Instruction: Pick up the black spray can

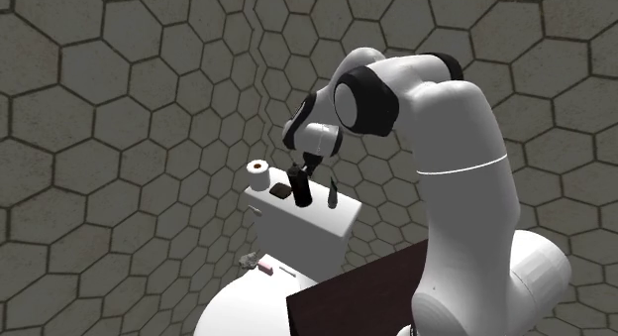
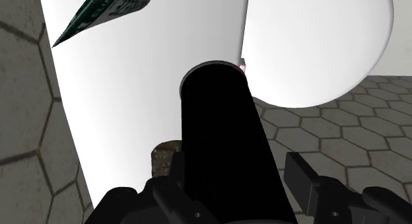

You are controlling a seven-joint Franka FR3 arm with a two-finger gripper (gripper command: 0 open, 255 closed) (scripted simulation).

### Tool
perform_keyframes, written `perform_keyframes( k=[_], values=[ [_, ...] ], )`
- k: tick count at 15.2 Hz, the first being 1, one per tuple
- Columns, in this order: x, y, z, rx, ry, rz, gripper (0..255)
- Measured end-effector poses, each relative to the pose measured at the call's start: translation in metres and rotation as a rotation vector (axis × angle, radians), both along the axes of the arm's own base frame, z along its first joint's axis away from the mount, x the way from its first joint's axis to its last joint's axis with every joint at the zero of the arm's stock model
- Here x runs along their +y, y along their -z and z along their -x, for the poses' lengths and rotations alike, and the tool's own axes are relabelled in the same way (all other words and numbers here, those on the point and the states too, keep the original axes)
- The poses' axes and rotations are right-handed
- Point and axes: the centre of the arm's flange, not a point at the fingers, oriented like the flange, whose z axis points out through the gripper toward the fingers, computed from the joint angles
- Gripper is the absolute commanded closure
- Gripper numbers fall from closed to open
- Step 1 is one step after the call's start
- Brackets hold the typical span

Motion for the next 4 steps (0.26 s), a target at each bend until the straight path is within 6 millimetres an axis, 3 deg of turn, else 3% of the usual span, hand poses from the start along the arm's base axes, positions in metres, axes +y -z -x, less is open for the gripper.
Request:
perform_keyframes(
  k=[4],
  values=[
    [0.0,-0.018,-0.001,0.0,0.0,0.0,255]
  ],
)
